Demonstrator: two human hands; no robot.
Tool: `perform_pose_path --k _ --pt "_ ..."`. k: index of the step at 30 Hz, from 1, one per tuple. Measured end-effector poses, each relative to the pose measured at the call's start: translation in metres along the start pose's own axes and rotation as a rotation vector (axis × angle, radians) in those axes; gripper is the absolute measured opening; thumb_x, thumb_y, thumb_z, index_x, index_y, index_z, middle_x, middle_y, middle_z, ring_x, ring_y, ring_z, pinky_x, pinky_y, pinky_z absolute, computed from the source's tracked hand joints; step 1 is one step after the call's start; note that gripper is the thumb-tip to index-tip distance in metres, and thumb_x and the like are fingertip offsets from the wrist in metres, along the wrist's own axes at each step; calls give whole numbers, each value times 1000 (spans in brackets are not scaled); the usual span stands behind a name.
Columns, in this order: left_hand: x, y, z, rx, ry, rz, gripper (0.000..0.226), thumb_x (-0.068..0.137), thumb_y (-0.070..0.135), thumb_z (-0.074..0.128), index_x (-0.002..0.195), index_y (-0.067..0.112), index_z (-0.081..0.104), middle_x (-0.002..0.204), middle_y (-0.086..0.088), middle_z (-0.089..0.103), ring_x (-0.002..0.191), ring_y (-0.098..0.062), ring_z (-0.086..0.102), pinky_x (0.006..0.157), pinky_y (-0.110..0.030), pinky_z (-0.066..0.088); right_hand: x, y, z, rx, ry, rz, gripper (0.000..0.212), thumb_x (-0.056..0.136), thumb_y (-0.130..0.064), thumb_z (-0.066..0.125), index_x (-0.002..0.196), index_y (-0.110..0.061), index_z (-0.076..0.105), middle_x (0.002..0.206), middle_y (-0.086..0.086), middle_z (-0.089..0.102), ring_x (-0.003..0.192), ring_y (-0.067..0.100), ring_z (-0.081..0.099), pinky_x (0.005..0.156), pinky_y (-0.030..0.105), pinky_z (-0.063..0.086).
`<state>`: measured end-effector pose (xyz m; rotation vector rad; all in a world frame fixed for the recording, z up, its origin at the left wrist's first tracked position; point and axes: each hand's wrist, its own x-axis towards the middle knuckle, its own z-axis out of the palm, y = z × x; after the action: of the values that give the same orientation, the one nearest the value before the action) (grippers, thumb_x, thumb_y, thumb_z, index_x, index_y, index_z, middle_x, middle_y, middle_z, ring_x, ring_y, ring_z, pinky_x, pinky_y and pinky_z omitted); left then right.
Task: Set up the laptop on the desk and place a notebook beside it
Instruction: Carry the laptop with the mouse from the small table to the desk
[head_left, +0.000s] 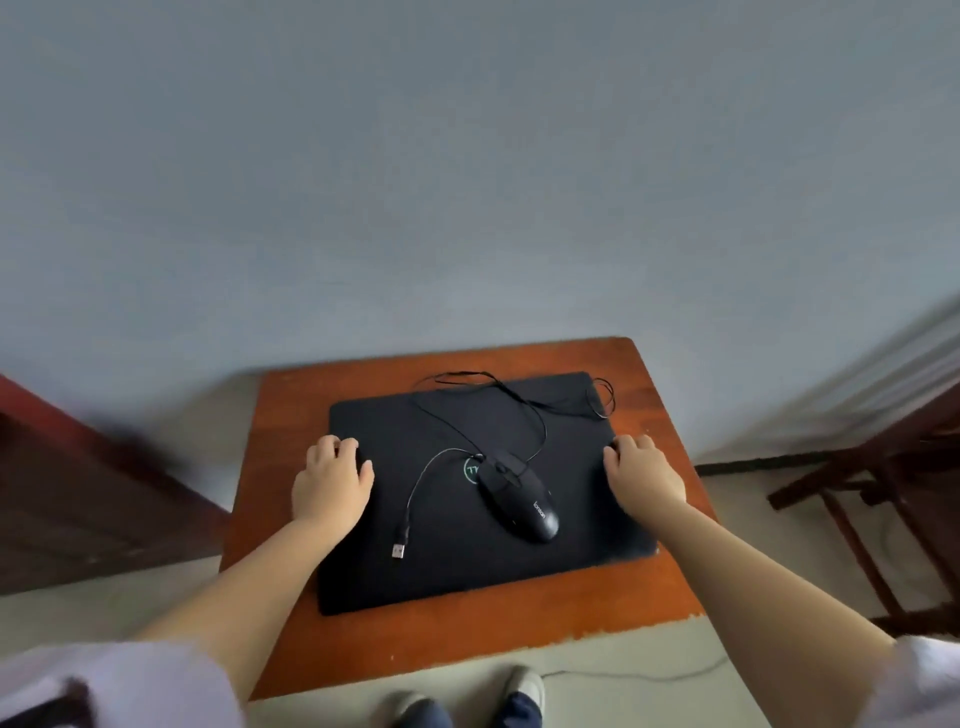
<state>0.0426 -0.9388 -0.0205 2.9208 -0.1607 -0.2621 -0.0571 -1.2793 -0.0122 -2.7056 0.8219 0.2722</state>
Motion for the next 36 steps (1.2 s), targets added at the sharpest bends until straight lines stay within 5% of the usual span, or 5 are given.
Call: perform_pose_path --k 5,12,17,24,36 --pt "-8 -1 8 -235 -59 -399 52 95 38 42 134 4 37 130 -21 48 119 -39 48 91 -50 45 29 -3 9 166 -89 108 44 96 -38 29 118 -4 45 120 20 52 101 38 54 78 42 43" --pt "17 0 12 -275 -167 -646 65 93 55 34 116 -4 50 117 -22 59 103 -40 58 88 -47 50 52 -8 15 253 -186 283 66 94 -52 25 125 4 44 126 24 52 109 38 53 92 42 44" --pt "20 -4 15 -388 -94 -675 67 91 59 33 92 -4 57 99 -20 63 82 -35 57 71 -41 47 54 -5 15 323 -122 269 67 92 -59 18 72 -4 51 74 8 56 58 18 46 62 32 38" --pt "35 24 -3 -418 -23 -495 76 89 63 32 117 -4 55 122 -22 59 111 -41 55 87 -45 47 36 16 1 447 70 330 64 90 -61 22 80 -7 55 71 5 53 60 19 46 63 33 36" --pt "39 214 4 -236 -218 155 70 88 65 29 60 3 48 62 -9 53 56 -26 50 53 -34 40 -101 172 -22 737 360 829 57 90 -57 29 82 -7 56 79 7 53 70 24 48 69 34 37"
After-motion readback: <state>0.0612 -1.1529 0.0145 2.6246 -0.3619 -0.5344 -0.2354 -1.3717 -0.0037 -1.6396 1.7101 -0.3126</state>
